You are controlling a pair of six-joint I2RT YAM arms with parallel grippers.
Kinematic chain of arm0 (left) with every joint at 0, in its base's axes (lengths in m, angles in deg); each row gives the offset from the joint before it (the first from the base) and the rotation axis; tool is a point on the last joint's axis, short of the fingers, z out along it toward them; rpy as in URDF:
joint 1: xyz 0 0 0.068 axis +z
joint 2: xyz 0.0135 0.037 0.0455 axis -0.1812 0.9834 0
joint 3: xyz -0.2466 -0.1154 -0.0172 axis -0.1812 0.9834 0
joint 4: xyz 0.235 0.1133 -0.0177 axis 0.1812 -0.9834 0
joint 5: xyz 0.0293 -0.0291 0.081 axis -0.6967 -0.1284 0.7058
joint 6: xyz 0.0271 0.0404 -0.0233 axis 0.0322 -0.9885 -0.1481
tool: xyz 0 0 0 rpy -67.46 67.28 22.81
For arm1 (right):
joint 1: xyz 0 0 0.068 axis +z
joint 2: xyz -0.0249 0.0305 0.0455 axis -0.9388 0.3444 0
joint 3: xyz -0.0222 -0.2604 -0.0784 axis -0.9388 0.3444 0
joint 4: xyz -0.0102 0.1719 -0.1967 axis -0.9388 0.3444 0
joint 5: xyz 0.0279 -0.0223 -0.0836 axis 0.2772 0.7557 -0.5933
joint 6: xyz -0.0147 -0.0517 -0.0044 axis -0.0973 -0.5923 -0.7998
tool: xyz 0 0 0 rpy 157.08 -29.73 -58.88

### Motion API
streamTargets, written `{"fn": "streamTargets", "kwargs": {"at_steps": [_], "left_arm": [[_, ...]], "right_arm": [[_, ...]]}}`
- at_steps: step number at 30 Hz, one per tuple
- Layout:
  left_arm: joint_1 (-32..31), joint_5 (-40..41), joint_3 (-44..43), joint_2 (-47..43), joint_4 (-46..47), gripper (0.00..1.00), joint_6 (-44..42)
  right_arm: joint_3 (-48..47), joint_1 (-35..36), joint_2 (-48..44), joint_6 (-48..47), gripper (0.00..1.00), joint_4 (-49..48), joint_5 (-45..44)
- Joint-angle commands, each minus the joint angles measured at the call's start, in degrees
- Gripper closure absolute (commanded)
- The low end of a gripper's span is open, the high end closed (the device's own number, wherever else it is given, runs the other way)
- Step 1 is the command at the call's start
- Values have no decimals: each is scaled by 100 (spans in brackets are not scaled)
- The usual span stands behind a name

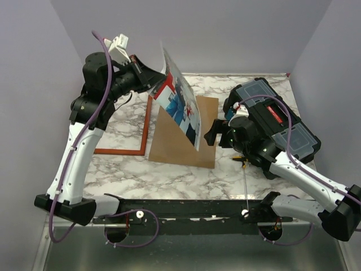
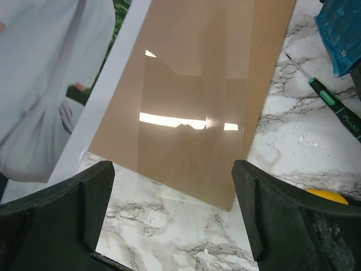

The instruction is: Take the photo out of the frame

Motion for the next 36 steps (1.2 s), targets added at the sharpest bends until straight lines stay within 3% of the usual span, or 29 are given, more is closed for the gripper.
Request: {"fn": "streamTargets", "kwargs": {"at_steps": [1, 9, 13, 19, 27, 31, 36], "left_arm": [[-32, -134, 1322, -669, 609, 100, 149], [-13, 1352, 4621, -1209, 1698, 100, 661], [102, 1631, 5547, -919, 2322, 100, 1100], [137, 2284, 6096, -820, 2471, 100, 1494], [469, 3182, 6731, -1715, 2103, 100, 1750], [603, 3110, 6859, -1899, 2311, 100, 1838], [410, 2167, 6409, -877, 2771, 100, 1607]], "right_arm": [[-7, -8, 23, 47, 5, 139, -181], [163, -9, 302, 70, 5, -117, 57], [279, -12, 392, 75, 5, -197, 91], [439, -9, 523, 95, 5, -296, 148], [376, -11, 685, 66, 5, -357, 169], [307, -12, 771, 35, 5, -359, 189], [260, -9, 833, 24, 6, -391, 195]]}}
